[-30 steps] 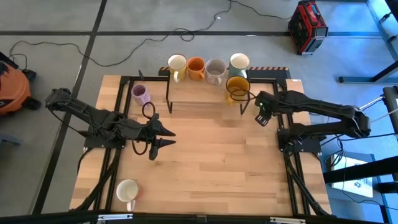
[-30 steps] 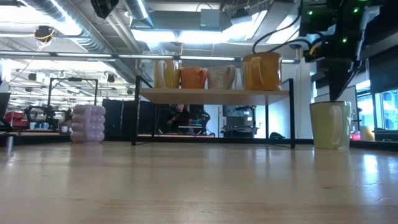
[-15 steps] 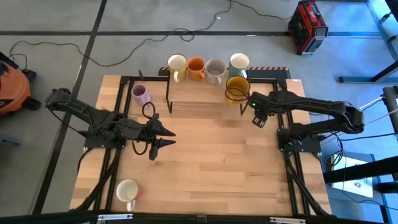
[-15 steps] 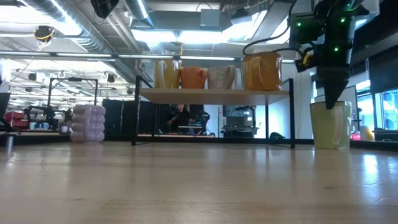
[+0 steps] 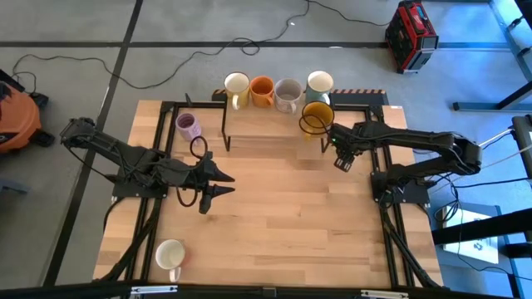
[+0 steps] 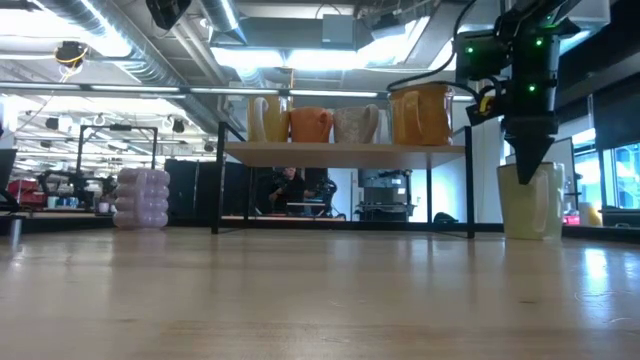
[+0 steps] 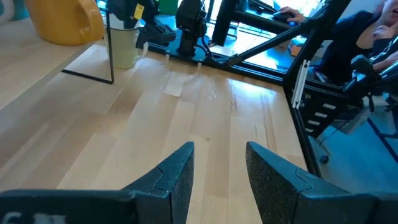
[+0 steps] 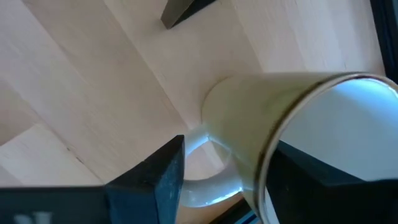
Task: Place coffee mugs
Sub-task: Put the light green mug on the shelf
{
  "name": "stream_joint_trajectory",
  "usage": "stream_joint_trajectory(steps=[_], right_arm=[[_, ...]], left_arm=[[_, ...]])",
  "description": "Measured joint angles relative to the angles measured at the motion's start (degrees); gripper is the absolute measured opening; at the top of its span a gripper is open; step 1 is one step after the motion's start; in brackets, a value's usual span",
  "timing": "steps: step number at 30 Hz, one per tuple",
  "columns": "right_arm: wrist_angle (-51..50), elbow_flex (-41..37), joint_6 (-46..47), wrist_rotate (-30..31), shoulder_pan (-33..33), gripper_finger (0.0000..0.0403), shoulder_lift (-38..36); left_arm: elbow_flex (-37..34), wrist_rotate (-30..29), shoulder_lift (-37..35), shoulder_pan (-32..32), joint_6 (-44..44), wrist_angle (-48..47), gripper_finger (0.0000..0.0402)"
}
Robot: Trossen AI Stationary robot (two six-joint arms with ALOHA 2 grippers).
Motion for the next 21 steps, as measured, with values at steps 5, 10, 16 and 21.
stream_joint_trajectory(steps=[5,10,16,21], right_arm=[[0.02,0.00,-0.09,-0.04,0.00,0.0139,0.00],[0.02,0.00,-0.20,-0.07,0.00,0.0098,0.00],[-0.09,0.00,-0.16,-0.72,0.00,0.0064,0.00],[-0.11,0.00,-0.03,-2.26,0.00,0.0035,0.00]], left_arm=[[-0.01,0.00,0.00,0.00,-0.02,0.00,0.0140],[0.01,0.00,0.00,0.00,-0.02,0.00,0.0140],[-0.01,0.00,0.00,0.00,-0.02,0.00,0.0140],[0.00,0.00,0.00,0.00,-0.01,0.00,0.0140]])
